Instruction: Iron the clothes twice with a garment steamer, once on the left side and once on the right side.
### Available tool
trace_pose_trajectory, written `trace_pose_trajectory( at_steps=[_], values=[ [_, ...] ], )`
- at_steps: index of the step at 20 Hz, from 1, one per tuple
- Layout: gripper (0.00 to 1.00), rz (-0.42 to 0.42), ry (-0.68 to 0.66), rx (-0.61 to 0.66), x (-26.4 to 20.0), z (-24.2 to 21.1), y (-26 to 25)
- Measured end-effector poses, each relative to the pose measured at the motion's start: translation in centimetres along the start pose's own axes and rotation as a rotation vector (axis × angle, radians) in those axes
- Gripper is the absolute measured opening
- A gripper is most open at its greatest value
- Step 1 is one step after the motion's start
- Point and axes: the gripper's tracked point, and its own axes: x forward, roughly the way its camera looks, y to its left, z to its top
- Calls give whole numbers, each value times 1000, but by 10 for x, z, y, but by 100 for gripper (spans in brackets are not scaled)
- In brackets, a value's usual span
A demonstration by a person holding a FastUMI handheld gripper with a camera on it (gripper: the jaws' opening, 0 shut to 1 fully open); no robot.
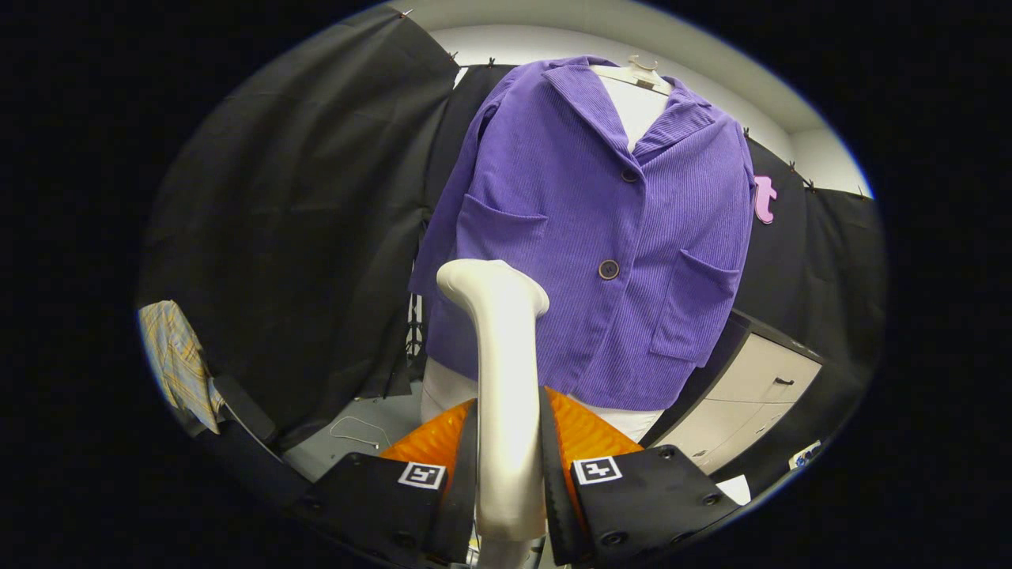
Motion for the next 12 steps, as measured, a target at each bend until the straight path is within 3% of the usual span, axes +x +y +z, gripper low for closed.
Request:
trace_pose_trajectory(
  at_steps=[6, 12],
  values=[
    [45, 9, -61, 68, -20, 38, -6],
    [45, -28, -162, 120, -63, 100, -47]
  ],
)
